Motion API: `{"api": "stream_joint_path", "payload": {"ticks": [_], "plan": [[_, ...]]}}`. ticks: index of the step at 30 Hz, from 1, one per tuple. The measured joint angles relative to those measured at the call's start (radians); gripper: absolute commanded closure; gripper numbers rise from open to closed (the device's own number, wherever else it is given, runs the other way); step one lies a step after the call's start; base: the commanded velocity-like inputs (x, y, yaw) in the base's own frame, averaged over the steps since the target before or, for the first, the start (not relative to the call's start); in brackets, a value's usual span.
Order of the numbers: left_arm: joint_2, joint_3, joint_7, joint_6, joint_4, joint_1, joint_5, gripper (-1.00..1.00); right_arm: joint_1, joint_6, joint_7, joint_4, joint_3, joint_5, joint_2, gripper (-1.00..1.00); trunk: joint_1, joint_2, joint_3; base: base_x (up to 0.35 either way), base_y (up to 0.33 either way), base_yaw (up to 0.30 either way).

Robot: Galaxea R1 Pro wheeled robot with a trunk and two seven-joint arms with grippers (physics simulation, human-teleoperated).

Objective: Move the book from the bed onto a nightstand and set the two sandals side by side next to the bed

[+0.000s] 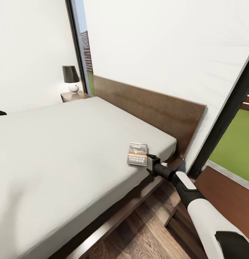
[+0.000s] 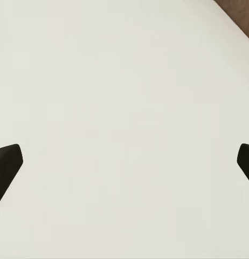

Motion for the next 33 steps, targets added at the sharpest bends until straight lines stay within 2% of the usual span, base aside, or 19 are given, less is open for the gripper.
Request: {"api": "stream_joint_path", "payload": {"ticks": [12, 33], "plan": [[0.001, 0.001, 0.0, 0.0, 0.0, 0.001, 0.0, -1.0, 0.0, 0.007, -0.007, 0.0, 0.0, 0.015, -0.001, -1.0, 0.0, 0.0, 0.0, 0.034, 0.029, 0.0], [0.001, 0.0, 0.001, -0.001, 0.0, 0.001, -0.002, -1.0, 0.0, 0.007, -0.007, 0.0, 0.0, 0.014, -0.001, -1.0, 0.0, 0.0, 0.0, 0.001, 0.001, 0.0]]}}
